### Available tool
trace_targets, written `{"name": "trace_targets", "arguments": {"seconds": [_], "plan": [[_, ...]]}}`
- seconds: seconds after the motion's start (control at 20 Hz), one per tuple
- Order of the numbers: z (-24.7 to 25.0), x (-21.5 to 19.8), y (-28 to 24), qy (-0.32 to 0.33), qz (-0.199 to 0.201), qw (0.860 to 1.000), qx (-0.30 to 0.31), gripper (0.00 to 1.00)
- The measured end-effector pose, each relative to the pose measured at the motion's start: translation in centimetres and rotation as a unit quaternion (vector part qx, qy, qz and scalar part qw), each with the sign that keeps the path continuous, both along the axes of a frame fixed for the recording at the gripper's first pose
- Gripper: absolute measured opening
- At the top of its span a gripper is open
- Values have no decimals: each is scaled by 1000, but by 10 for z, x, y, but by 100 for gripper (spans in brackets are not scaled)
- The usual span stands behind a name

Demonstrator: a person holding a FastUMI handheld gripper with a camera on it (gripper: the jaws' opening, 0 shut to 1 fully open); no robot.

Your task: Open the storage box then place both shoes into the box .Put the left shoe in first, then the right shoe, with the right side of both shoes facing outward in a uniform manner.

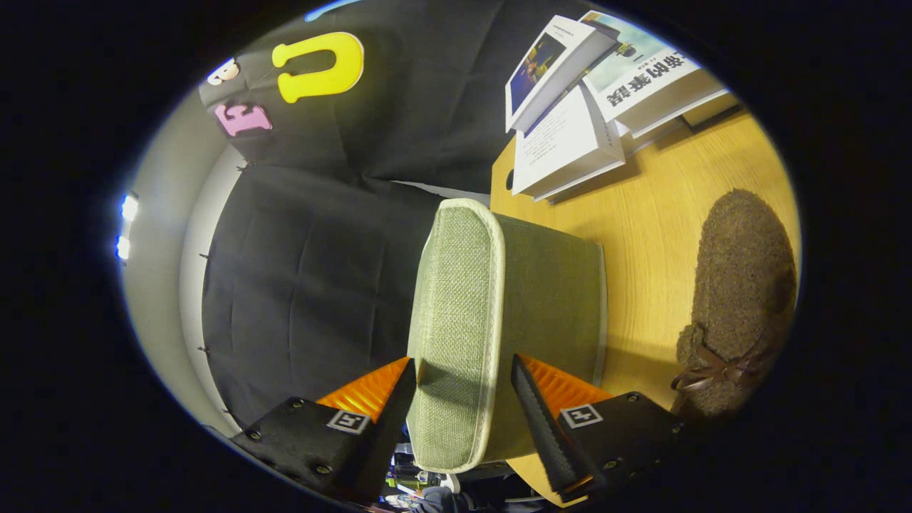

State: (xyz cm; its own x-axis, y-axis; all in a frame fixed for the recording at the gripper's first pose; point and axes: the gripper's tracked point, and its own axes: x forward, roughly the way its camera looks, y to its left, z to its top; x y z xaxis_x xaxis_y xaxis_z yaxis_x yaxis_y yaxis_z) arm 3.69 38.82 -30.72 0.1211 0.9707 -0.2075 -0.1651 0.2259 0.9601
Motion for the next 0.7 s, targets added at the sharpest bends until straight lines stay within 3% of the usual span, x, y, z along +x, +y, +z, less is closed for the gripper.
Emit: {"name": "trace_targets", "arguments": {"seconds": [0.05, 0.25, 0.35, 0.45, 0.7], "plan": [[4, -3, 3, 4, 5, 1000, 9, 78], [15, -4, -5, 17, 7, 999, 28, 46], [15, 1, 2, 7, 10, 1000, 25, 46], [13, 3, 4, 24, 5, 999, 22, 13], [38, -1, -7, -2, 15, 1000, 14, 9]]}}
